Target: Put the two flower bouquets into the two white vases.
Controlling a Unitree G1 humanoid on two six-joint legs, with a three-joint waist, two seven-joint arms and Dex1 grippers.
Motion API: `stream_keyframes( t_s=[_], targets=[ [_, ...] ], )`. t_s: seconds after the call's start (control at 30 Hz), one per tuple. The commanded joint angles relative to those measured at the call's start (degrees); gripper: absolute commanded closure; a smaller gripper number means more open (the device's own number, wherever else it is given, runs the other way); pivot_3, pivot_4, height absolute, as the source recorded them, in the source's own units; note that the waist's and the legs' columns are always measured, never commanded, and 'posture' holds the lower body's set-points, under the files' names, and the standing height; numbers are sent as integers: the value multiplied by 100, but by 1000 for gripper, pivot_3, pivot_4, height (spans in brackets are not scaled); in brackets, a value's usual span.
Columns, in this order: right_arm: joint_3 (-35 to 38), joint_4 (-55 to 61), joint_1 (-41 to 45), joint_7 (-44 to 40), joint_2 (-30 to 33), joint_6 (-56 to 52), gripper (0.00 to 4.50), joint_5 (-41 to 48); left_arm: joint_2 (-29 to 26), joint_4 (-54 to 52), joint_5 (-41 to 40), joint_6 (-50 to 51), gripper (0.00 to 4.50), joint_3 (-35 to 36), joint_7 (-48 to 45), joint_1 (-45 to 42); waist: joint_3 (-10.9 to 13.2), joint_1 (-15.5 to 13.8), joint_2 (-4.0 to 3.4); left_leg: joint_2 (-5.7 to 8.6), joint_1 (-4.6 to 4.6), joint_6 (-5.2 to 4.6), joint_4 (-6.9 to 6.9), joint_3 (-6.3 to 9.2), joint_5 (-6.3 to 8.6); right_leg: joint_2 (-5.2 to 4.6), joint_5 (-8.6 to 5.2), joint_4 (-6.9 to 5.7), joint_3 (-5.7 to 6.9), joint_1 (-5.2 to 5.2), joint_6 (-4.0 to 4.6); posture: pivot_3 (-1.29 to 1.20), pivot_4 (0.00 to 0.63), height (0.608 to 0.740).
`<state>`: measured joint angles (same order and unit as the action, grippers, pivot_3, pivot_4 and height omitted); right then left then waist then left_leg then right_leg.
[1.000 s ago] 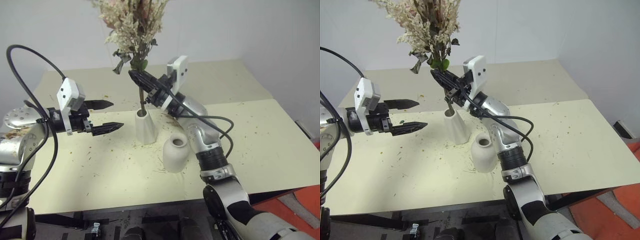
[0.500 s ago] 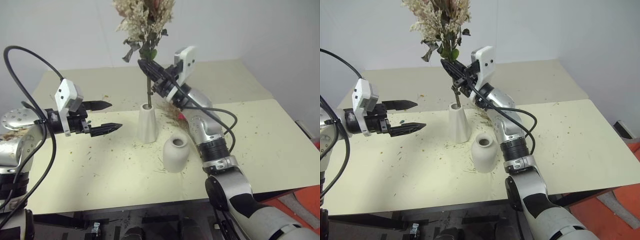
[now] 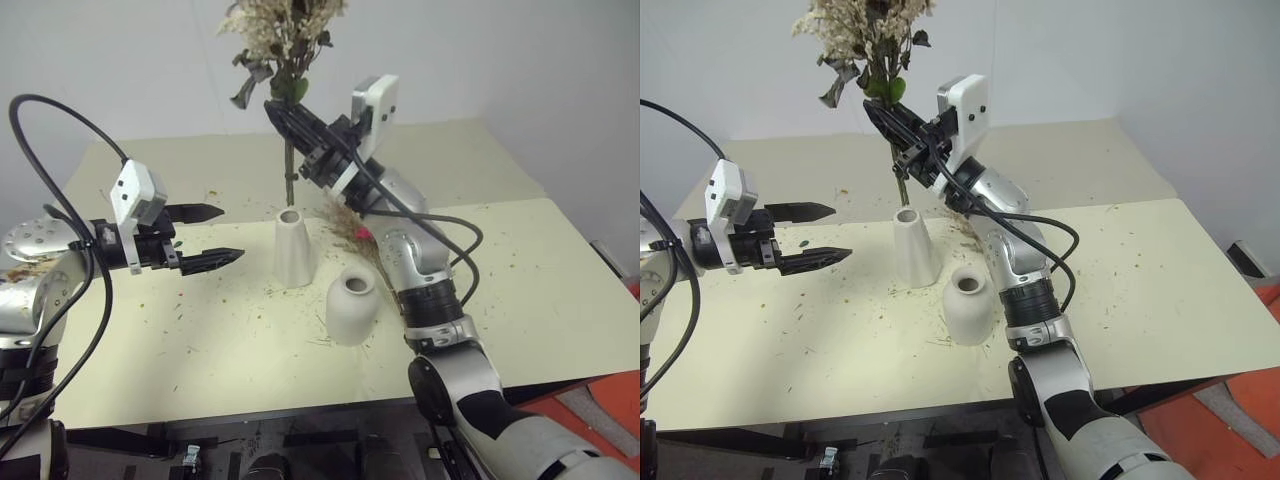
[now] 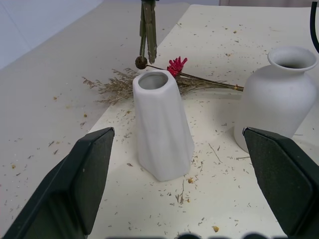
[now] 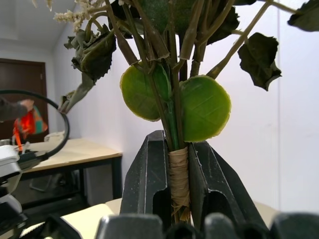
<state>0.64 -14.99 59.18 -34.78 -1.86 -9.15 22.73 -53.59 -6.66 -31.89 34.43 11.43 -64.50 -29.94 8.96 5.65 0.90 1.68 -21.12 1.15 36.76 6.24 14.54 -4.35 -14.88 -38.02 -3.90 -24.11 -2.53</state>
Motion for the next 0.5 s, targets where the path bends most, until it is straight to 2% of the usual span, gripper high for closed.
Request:
stream_keyframes(
  t_s=[0.03,0.5],
  targets=[
    [-120,380,-84,-35,-76,-90,4247,91,-65,-127,-141,0,0,190,9,-13,0,-2,0,0,0,0,0,0,0,0,0,0,0,0,0,0,150,740],
    [-212,167,-260,-54,-89,-129,4247,20,-168,-374,-283,148,0,391,111,232,0,-1,0,-2,2,0,0,1,0,1,0,0,0,2,1,0,150,740]
  ],
)
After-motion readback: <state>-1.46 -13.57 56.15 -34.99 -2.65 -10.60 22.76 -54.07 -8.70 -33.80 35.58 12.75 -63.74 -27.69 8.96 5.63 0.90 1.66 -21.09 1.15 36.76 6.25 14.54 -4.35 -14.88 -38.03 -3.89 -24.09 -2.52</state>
